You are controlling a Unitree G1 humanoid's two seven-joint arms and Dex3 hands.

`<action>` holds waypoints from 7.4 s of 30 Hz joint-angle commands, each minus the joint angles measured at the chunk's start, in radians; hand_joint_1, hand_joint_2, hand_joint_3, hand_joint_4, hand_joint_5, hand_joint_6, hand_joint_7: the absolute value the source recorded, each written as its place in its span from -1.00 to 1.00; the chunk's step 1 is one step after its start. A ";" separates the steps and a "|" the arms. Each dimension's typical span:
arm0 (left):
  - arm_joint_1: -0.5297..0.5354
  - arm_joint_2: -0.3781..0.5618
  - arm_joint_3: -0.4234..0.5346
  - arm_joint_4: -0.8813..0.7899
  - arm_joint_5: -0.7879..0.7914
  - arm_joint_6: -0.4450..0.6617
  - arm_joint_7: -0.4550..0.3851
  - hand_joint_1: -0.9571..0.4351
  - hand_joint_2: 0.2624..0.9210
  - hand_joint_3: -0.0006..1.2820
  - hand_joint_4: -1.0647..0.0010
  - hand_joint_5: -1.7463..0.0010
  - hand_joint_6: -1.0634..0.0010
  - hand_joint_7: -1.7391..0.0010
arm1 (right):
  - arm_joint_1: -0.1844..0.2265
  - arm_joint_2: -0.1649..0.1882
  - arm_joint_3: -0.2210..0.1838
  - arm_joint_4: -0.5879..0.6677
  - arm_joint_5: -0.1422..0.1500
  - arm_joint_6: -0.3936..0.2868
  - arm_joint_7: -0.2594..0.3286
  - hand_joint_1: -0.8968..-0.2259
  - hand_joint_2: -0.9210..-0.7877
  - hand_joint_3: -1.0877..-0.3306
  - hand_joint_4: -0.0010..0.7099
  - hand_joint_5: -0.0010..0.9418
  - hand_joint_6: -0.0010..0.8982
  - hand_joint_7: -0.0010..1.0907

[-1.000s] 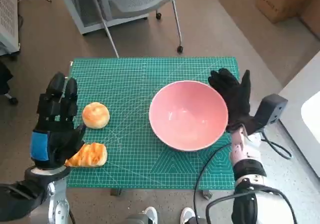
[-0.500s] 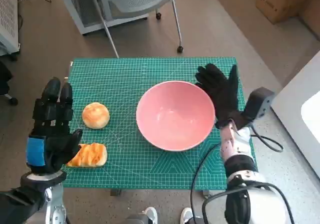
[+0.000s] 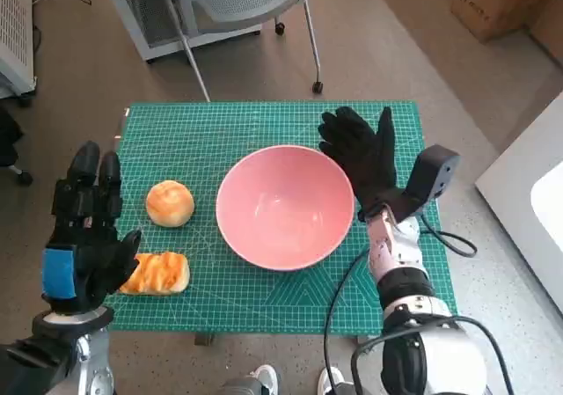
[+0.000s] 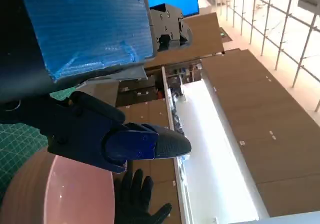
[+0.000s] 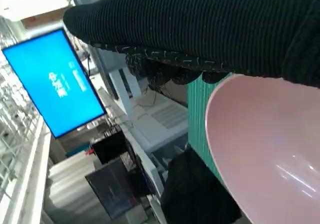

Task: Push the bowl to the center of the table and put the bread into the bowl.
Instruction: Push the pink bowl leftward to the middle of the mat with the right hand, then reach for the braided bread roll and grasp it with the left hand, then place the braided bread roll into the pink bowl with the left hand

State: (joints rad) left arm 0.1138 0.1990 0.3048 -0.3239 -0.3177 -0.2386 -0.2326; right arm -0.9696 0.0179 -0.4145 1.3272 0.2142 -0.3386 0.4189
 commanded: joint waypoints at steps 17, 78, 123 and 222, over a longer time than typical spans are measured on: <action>0.027 0.064 0.033 -0.060 0.093 0.013 0.018 -0.58 1.00 -0.59 0.94 0.99 1.00 0.59 | -0.005 -0.112 0.058 -0.045 -0.066 -0.251 0.045 -0.23 -1.00 -0.25 -0.99 -1.00 -0.55 -1.00; 0.102 0.591 -0.253 -0.412 1.009 0.654 -0.300 -0.09 0.14 -1.00 0.66 1.00 0.31 0.99 | -0.028 -0.129 0.051 -0.088 0.046 -0.382 0.159 -0.35 -1.00 -0.09 -0.68 -0.98 -0.33 -0.96; -0.032 0.481 -0.401 -0.022 1.066 0.656 -0.255 0.47 0.48 -0.95 0.31 0.98 0.17 0.99 | -0.026 -0.155 0.052 -0.090 0.059 -0.389 0.191 -0.37 -1.00 -0.11 -0.59 -0.98 -0.26 -0.97; -0.790 0.265 -0.618 0.380 1.127 0.147 -0.087 0.38 0.96 -0.98 -0.49 -0.28 -0.35 -0.15 | 0.018 -0.176 0.033 -0.124 0.082 -0.405 0.229 -0.30 -1.00 -0.11 -0.54 -0.99 -0.26 -1.00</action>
State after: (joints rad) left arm -0.6450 0.4687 -0.3040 0.0319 0.8187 -0.0809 -0.3367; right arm -0.9815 -0.1533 -0.3753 1.1987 0.2829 -0.7460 0.6416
